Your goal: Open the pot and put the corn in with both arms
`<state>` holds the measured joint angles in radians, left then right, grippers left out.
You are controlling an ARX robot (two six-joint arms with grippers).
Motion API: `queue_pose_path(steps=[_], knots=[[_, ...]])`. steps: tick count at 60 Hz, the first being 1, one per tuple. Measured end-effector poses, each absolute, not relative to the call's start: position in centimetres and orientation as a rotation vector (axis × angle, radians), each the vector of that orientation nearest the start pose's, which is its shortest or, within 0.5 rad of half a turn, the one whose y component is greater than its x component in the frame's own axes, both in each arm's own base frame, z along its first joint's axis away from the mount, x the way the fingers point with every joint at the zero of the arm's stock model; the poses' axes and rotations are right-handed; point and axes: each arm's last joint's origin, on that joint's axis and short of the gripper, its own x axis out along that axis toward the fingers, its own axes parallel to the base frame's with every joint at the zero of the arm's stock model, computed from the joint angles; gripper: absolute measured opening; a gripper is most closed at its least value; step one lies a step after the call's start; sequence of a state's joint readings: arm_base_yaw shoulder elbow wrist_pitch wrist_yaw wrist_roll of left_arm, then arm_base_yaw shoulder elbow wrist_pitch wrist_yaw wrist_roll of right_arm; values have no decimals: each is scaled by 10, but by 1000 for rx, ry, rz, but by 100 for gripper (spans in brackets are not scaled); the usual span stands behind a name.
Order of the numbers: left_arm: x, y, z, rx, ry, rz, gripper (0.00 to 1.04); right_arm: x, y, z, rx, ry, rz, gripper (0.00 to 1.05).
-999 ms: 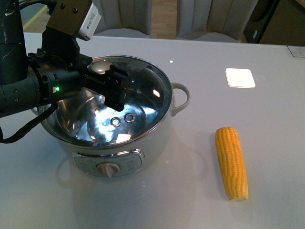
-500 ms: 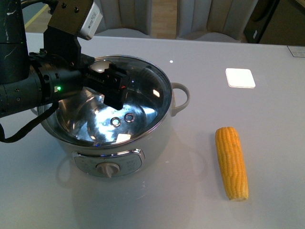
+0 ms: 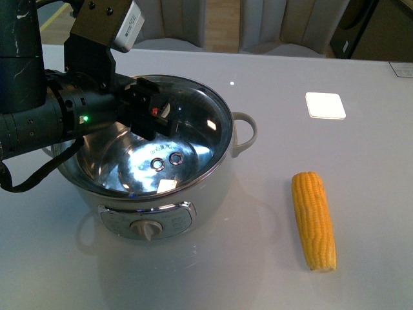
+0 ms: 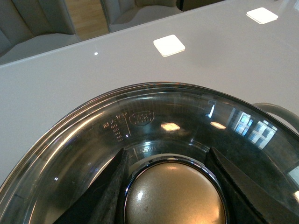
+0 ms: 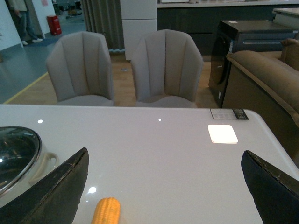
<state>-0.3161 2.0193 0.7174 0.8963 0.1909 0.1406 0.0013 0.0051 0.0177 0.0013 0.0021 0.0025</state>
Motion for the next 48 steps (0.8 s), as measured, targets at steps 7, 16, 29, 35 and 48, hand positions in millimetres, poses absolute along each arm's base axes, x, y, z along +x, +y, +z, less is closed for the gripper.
queue_pose_path(steps=[7, 16, 29, 35, 48], knots=[[327, -113, 84, 164, 375, -524, 44, 97, 0, 169, 3, -14, -1, 96], [326, -112, 87, 173, 379, -523, 44, 97, 0, 169, 3, -14, -1, 96], [326, -112, 91, 186, 377, -522, 44, 97, 0, 169, 3, -14, -1, 96], [326, -112, 95, 190, 364, -521, 44, 97, 0, 169, 3, -14, -1, 96], [327, -111, 108, 196, 336, -519, 44, 97, 0, 169, 3, -14, -1, 96]])
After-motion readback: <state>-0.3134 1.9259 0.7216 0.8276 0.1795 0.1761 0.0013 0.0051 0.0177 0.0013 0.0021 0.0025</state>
